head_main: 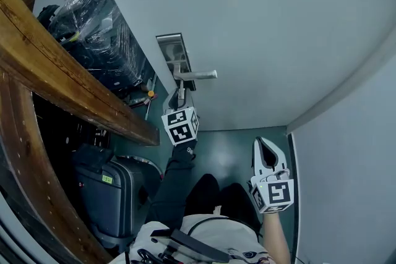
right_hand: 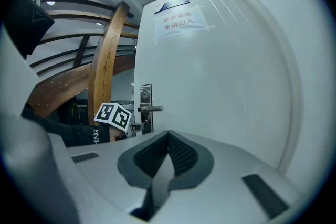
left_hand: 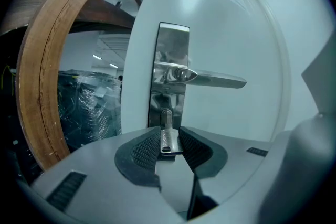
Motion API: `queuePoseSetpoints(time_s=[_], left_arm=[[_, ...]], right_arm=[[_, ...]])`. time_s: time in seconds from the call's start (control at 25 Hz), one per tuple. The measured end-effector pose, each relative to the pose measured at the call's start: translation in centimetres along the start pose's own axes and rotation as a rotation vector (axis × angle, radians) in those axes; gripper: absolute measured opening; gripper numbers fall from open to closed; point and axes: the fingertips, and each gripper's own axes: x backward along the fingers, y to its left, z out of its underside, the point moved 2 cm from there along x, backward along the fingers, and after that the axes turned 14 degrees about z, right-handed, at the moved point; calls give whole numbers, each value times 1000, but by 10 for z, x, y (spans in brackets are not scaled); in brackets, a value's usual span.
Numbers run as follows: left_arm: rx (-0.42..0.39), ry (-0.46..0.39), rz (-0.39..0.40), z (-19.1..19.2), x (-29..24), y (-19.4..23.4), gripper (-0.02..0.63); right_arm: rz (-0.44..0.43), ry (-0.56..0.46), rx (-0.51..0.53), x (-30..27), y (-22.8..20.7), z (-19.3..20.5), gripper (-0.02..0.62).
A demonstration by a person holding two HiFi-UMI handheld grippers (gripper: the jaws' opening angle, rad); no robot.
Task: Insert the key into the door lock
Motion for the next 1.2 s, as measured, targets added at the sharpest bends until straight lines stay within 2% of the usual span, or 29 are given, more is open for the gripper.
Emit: queuePoseSetpoints(time_s=[0.64,1.04,1.2], left_arm=[[-67,11,-17,-9,-14,2,117],[-63,-2,-25,-16,-33,11,117],[-79,9,5,-13,-30,9,118]], right_arm=[[-5,3,3,-15,6,-2,5],[33,26,1,-17,3,12,5],[38,38,-8,-12,4,14,5]])
